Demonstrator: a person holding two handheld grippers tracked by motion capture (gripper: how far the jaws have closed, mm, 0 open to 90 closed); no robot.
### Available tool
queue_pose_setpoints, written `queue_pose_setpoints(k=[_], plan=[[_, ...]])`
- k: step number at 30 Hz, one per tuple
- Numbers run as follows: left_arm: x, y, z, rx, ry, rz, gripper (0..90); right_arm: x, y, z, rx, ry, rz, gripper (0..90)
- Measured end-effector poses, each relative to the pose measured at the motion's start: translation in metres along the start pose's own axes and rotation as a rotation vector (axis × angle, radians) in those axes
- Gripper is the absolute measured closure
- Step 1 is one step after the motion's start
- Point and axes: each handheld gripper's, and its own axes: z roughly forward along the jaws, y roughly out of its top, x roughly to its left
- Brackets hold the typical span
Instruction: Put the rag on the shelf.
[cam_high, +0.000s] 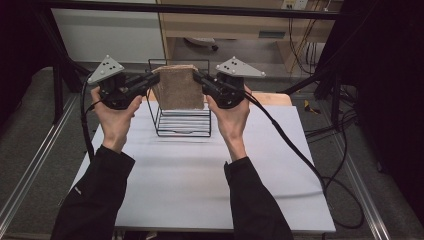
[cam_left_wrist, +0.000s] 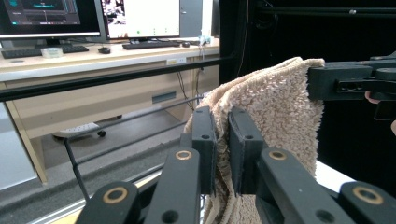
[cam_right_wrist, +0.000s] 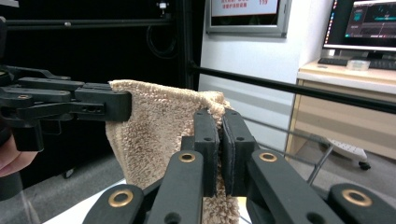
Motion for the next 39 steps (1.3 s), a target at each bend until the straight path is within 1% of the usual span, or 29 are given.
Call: queue_pose_setpoints(k=[5,7,8,9,10,12,16,19,20,21,22,24,29,39], plan=[[0.005,0.007,0.001,-0.002,0.020,0.010,81.6,0.000,0.006,0.007,-0.016,-0.006,-0.003,86.3],[0.008,0.010,0.002,-0.007,0.021,0.007,81.6,-0.001,0.008,0.010,-0.020,-0.008,0.000,86.3],[0.009,0.011,0.003,-0.010,0.011,0.001,81.6,-0.001,0.010,0.011,-0.026,-0.008,0.001,86.3],[0.010,0.012,0.003,-0.014,0.011,-0.004,81.6,-0.002,0.011,0.012,-0.028,-0.008,0.000,86.3],[0.012,0.013,0.003,-0.014,0.029,0.000,81.6,-0.003,0.013,0.014,-0.029,-0.008,0.001,86.3],[0.014,0.015,0.005,-0.022,0.014,-0.009,81.6,-0.004,0.016,0.016,-0.033,-0.011,-0.001,86.3],[0.018,0.021,0.010,-0.029,0.019,-0.016,81.6,-0.007,0.020,0.021,-0.045,-0.014,-0.002,86.3],[0.019,0.026,0.014,-0.032,0.023,-0.007,81.6,-0.010,0.024,0.023,-0.052,-0.017,-0.003,86.3],[0.020,0.027,0.015,-0.041,0.027,0.008,81.6,-0.011,0.025,0.023,-0.053,-0.018,-0.002,86.3],[0.020,0.028,0.016,-0.036,0.025,0.000,81.6,-0.012,0.027,0.024,-0.055,-0.020,-0.005,86.3],[0.020,0.030,0.017,-0.042,0.022,-0.002,81.6,-0.013,0.028,0.025,-0.059,-0.020,-0.004,86.3],[0.022,0.032,0.019,-0.044,0.031,-0.004,81.6,-0.016,0.029,0.027,-0.062,-0.019,0.004,86.4],[0.027,0.035,0.024,-0.048,0.030,-0.017,81.6,-0.019,0.032,0.031,-0.067,-0.023,-0.003,86.4],[0.036,0.044,0.033,-0.060,0.039,-0.012,81.6,-0.025,0.040,0.040,-0.077,-0.031,-0.027,86.4]])
